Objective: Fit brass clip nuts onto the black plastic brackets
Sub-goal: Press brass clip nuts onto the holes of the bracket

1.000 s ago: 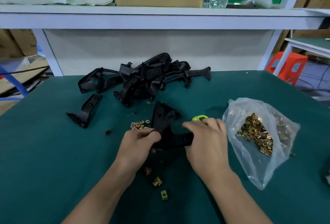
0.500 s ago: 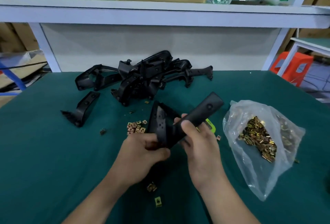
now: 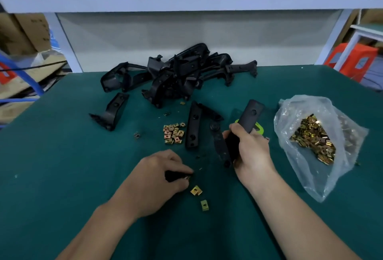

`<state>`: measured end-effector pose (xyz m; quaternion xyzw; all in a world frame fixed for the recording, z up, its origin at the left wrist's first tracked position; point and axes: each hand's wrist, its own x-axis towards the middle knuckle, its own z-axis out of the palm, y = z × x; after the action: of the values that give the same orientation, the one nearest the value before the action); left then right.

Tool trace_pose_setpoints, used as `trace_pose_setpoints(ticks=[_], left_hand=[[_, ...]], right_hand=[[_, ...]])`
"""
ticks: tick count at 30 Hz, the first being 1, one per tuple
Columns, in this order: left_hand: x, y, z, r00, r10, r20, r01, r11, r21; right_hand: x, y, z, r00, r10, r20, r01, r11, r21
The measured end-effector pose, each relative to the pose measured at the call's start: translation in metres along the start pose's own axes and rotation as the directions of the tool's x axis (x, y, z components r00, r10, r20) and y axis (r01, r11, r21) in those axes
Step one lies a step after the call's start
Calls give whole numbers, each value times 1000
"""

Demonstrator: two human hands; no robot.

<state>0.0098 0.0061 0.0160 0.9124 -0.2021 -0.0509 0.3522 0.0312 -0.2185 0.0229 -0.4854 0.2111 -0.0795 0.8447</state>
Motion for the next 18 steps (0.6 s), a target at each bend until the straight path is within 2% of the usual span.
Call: trace_pose_setpoints(ticks=[5, 7, 9, 11, 14, 18], left_hand=[[12, 12, 16, 986, -4, -164, -6, 998, -61], [14, 17, 18, 979, -12, -203, 7, 1000, -28], [10, 17, 15, 976, 37, -213, -29, 999, 44], [3, 17, 11, 985, 120, -124, -108, 989, 98], [-7, 21, 9, 993, 98, 66, -102, 993, 59], [-2, 24, 14, 998, 19, 64, -18, 1000, -22]], right_hand=[[-2, 6, 1, 998, -67, 9, 67, 995, -69], [-1, 8, 3, 994, -106, -8, 105, 991, -84], [-1, 9, 4, 992, -122, -7, 121, 987, -104], [-2, 9, 1, 992, -125, -5, 124, 985, -117], [-4, 7, -4, 992, -126, -3, 125, 986, -108], [-7, 7, -3, 991, -132, 2, 132, 985, -110]])
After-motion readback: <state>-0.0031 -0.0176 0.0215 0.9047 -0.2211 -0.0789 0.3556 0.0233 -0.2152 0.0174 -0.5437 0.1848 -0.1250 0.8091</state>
